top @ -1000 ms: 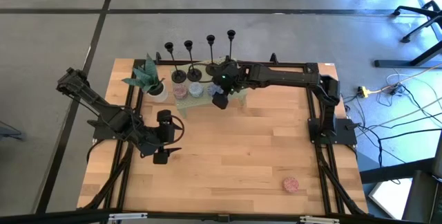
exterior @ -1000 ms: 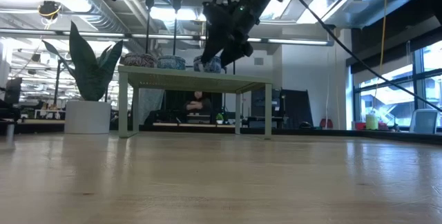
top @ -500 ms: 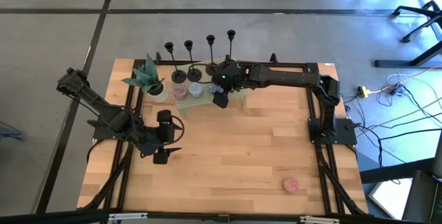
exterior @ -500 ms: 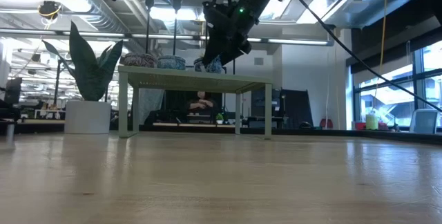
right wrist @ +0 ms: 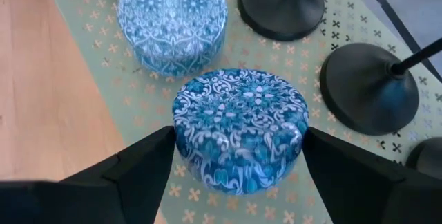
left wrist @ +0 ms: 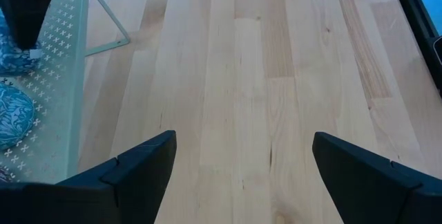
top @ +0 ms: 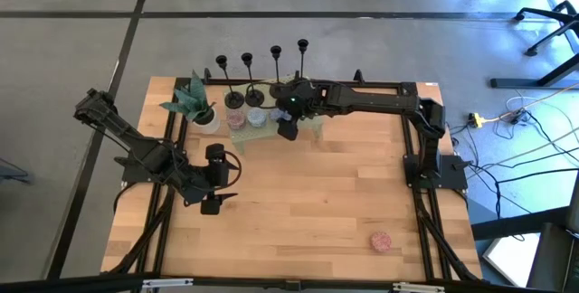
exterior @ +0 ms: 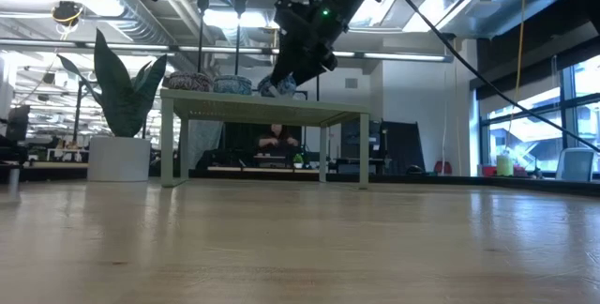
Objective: Pick & Place candle stick holders
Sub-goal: Put the blue scented candle on the shelf, then put the red scented candle on the shelf
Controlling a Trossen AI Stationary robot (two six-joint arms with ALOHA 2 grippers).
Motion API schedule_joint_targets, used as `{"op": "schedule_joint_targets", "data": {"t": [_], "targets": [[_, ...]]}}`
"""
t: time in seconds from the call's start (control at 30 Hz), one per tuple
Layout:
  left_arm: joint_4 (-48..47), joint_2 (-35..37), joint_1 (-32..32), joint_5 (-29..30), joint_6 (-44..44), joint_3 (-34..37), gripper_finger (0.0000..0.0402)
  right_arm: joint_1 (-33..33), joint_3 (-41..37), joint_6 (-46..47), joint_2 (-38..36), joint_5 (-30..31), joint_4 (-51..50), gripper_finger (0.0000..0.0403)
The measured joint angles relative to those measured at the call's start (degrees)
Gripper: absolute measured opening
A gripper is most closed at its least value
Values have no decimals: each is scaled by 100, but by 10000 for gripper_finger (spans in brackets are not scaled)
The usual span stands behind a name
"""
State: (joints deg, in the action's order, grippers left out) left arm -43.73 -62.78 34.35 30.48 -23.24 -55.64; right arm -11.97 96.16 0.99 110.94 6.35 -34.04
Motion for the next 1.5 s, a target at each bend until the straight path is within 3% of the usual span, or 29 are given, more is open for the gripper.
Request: {"op": "schedule_joint_targets", "data": {"t": [1.27, 1.5], "targets": [[0, 2, 0, 17, 0, 0, 338, 0, -4, -20, -183, -100, -109, 316], [1, 2, -2, 17, 0, 0, 338, 227, -4, 81, -554, -96, -914, 316]]}}
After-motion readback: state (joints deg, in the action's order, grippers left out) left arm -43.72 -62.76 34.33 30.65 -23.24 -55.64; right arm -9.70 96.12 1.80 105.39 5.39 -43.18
